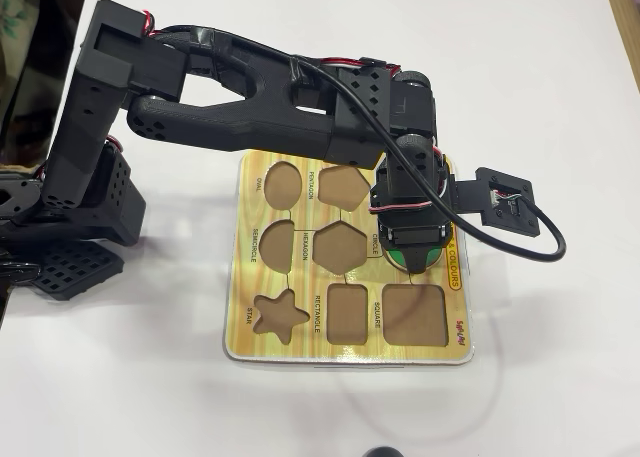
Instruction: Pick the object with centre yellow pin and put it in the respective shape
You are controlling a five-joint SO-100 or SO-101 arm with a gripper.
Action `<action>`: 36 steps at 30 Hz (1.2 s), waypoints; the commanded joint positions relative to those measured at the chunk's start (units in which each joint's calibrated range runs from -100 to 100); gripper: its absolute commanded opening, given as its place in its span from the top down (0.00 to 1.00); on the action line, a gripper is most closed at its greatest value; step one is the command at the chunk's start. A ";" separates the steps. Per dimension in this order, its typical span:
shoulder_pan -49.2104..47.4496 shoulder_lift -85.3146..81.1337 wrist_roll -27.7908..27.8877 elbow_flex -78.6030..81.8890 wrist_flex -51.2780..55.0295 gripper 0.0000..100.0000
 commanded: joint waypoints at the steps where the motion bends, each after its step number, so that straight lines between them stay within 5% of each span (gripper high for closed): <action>1: 0.06 -1.55 0.22 -2.07 0.52 0.84; 36: -8.63 -37.87 0.22 33.27 0.60 0.85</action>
